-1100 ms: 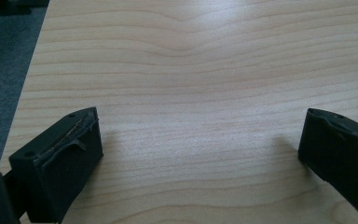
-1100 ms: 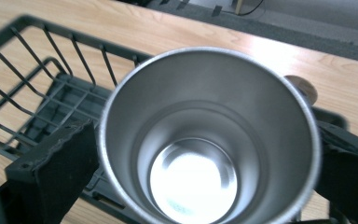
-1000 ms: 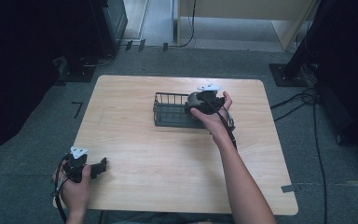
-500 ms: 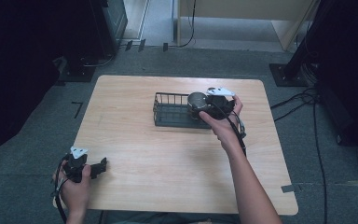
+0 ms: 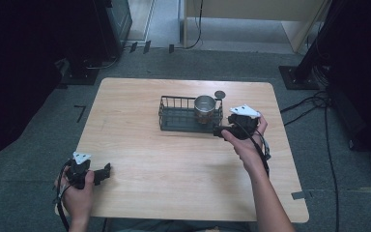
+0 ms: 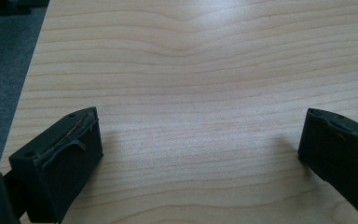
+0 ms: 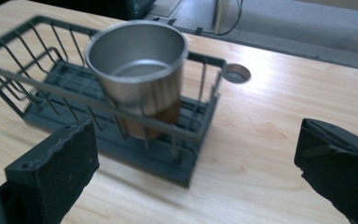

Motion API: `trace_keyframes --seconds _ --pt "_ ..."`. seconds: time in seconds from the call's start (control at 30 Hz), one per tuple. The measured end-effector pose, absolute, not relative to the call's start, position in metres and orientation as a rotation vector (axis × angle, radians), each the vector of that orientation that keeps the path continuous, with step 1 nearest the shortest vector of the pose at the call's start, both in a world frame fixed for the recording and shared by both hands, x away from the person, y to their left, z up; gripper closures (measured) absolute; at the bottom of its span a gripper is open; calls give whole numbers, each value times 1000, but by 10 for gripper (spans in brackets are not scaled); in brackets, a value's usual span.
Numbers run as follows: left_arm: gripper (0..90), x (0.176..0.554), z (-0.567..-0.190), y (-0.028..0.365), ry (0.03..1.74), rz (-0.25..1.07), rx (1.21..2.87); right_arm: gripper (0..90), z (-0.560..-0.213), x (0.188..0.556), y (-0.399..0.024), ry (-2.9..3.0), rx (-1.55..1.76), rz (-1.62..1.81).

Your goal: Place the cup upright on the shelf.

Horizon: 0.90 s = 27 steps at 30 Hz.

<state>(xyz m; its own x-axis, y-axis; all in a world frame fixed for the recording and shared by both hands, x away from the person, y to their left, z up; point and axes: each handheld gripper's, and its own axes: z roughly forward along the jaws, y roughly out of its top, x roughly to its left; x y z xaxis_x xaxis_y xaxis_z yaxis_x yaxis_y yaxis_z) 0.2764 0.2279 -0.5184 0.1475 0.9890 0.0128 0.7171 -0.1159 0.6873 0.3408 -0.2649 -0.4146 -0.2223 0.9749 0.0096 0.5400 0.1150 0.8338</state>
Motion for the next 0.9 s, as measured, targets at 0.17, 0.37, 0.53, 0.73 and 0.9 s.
trace_keyframes --seconds 0.17,0.37,0.53,0.73,0.9 --pt "0 276 -518 228 1624 661 1894 0 -427 327 -282 1813 1506 980" --pt "0 276 -518 228 1623 661 1897 0 -441 313 -299 1801 1537 961" --pt "0 276 -518 228 1623 660 1898 0 -455 298 -317 1798 1566 935" --pt "0 276 -518 228 1623 661 1897 0 -475 279 -342 1777 1618 887" --pt "0 276 -518 228 1623 661 1897 0 -491 265 -359 1762 1667 856"
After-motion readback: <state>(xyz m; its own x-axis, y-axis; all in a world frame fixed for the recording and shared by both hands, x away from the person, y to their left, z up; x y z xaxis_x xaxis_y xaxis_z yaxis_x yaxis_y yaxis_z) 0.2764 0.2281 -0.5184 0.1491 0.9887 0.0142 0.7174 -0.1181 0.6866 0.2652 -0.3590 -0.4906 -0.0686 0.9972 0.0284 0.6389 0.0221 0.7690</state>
